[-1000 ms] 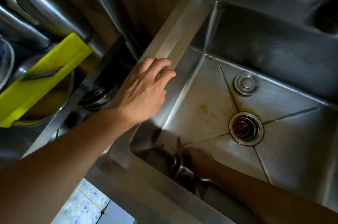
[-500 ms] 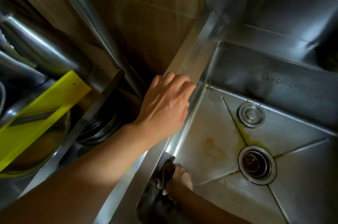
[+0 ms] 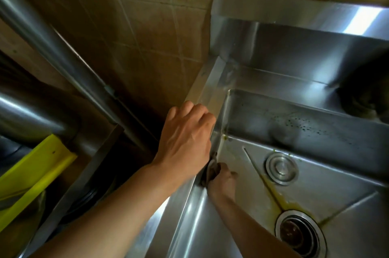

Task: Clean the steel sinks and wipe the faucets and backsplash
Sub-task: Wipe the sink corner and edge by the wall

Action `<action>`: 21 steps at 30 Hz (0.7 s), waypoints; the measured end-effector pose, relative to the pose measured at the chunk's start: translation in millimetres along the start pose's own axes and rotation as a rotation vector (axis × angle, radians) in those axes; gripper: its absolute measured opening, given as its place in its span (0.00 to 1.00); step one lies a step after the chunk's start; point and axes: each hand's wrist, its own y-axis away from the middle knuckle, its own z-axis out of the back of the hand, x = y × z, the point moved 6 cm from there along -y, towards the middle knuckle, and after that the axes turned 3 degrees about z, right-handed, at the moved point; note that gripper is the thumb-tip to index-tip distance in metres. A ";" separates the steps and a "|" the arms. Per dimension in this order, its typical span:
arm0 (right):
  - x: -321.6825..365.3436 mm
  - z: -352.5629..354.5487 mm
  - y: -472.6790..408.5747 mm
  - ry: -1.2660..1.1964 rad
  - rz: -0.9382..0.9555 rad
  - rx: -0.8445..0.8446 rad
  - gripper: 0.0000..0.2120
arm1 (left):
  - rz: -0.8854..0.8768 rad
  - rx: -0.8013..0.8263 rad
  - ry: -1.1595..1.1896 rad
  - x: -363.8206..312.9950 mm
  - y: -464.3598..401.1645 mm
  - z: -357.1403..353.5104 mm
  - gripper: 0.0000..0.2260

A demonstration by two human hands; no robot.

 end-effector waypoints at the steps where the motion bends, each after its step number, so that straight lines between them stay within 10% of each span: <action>1: 6.4 5.0 -10.2 -0.027 0.023 -0.046 0.12 | -0.013 -0.004 0.001 -0.7 -6.8 -2.2 0.06; 14: 25.5 16.0 -76.9 0.188 0.520 -0.215 0.21 | -0.026 -0.015 0.019 -7.6 -42.1 -16.4 0.12; 21: 11.8 47.6 -75.4 0.145 0.284 -0.078 0.19 | -0.005 0.014 -0.020 -7.1 -44.0 -19.3 0.13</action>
